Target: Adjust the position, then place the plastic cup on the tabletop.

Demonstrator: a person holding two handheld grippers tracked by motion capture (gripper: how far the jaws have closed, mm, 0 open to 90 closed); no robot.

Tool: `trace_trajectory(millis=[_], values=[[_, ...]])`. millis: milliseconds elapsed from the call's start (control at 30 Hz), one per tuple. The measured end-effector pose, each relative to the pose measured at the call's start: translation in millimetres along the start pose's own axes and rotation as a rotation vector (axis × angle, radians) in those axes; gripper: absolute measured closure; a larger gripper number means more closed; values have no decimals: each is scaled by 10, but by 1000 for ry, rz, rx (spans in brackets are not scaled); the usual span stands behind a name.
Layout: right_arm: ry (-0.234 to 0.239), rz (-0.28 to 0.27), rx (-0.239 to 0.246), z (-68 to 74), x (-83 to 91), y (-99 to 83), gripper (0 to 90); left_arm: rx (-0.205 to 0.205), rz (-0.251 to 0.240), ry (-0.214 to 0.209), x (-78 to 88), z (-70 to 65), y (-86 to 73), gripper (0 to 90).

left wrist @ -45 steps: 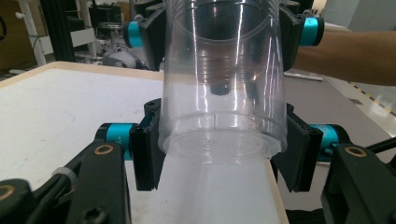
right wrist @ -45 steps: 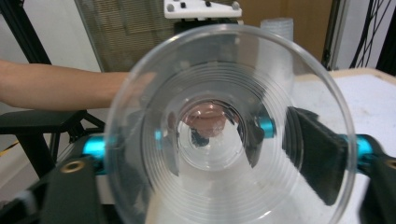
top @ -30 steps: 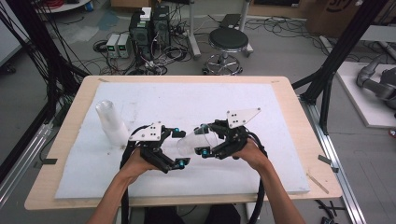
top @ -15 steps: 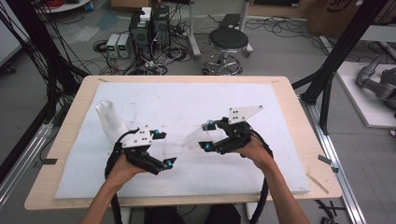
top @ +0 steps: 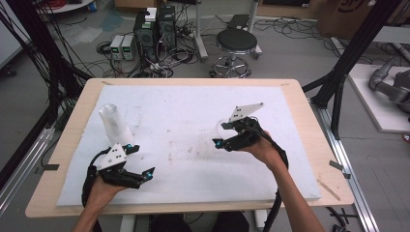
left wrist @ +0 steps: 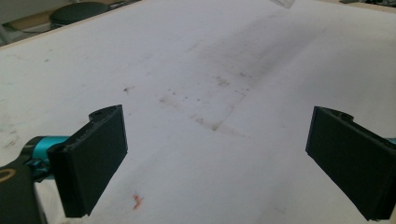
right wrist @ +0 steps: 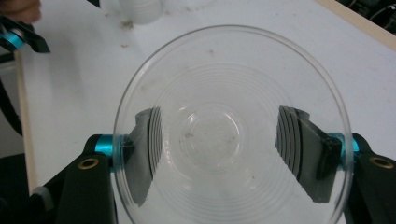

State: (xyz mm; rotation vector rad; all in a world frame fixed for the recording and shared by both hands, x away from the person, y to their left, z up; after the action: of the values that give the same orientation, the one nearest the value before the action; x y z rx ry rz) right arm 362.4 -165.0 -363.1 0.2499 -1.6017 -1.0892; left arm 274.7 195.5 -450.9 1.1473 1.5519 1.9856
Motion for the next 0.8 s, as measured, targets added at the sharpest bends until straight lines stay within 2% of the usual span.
trace_trajectory(millis=[100, 167, 300, 800], values=[[-8, 13, 2, 11, -20, 27, 324, 9, -6, 26, 48, 34, -52, 55], [-18, 15, 7, 17, -32, 46, 324, 34, -21, 53, 75, 85, -108, 55], [-19, 29, 12, 41, -53, 72, 327, 53, -27, 70, 88, 126, -167, 55], [-17, 31, 18, 70, -76, 102, 328, 56, -46, 71, 62, 143, -136, 55]])
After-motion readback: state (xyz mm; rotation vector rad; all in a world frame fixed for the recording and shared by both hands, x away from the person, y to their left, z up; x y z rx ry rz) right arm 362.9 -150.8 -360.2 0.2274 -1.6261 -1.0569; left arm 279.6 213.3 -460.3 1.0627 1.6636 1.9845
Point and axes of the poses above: each handheld gripper's, and its own axes: x roughly backward along the jaws, y roughly out of its top, z roughly to its left, the point moved 2 cm from there along -x, roughly forward along the jaws, and after that the axes turned 5 degrees about -x, right-handed, at the moved point
